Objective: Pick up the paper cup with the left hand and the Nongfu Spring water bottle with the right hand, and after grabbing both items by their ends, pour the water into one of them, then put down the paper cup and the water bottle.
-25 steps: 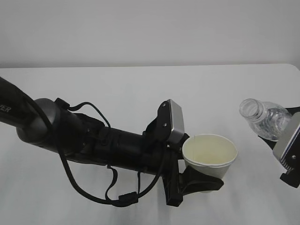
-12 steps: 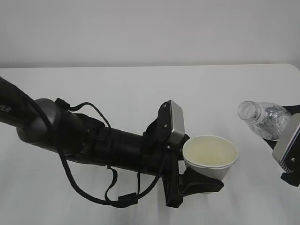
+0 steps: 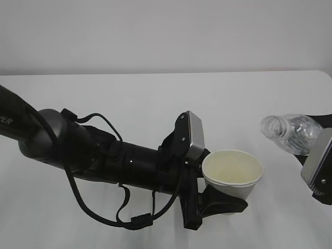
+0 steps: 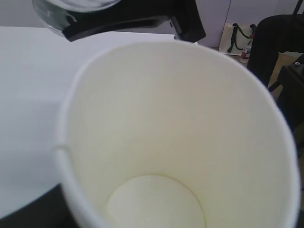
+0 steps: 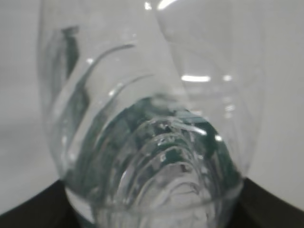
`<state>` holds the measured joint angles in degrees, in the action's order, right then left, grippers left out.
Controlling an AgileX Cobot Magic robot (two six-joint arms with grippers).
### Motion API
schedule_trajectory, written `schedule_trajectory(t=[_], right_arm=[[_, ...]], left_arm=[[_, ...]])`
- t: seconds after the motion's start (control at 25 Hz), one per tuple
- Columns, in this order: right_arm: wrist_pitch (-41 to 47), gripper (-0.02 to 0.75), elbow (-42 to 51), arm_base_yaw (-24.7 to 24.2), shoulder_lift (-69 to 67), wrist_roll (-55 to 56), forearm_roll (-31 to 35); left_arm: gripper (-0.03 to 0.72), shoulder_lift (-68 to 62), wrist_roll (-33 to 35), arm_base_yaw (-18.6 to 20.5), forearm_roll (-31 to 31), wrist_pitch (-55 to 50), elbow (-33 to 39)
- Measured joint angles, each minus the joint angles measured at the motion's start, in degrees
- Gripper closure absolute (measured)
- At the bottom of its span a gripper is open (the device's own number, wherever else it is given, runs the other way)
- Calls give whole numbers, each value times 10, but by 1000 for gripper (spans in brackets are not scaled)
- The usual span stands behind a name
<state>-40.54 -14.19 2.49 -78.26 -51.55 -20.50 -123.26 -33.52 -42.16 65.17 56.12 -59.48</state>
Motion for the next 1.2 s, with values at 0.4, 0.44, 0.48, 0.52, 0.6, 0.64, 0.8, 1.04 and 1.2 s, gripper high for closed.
schedule_trajectory(t=[0.4,0.44,0.48,0.52,0.6,0.64,0.8,1.04,1.2], right_arm=[[-11,284,0,0,1,-21,1],[-11,284,0,0,2,-21,1],[-11,284,0,0,4,-21,1],[-9,284,0,0,11,-21,1],[-5,284,0,0,26,-22,1],[3,284,0,0,37,-22,1],[40,284,1,0,80,-22,1],[58,284,2,0,101,-22,1],[61,284,3,0,101,-34,1]], left_arm=[[242,0,0,0,-6,0,0],[242,0,0,0,-6,0,0],[242,0,0,0,-6,0,0],[242,0,0,0,-6,0,0],[242,0,0,0,-7,0,0],[242,0,0,0,-7,0,0],[242,0,0,0,-7,0,0],[242,0,0,0,-7,0,0],[242,0,-1,-13,-7,3,0]])
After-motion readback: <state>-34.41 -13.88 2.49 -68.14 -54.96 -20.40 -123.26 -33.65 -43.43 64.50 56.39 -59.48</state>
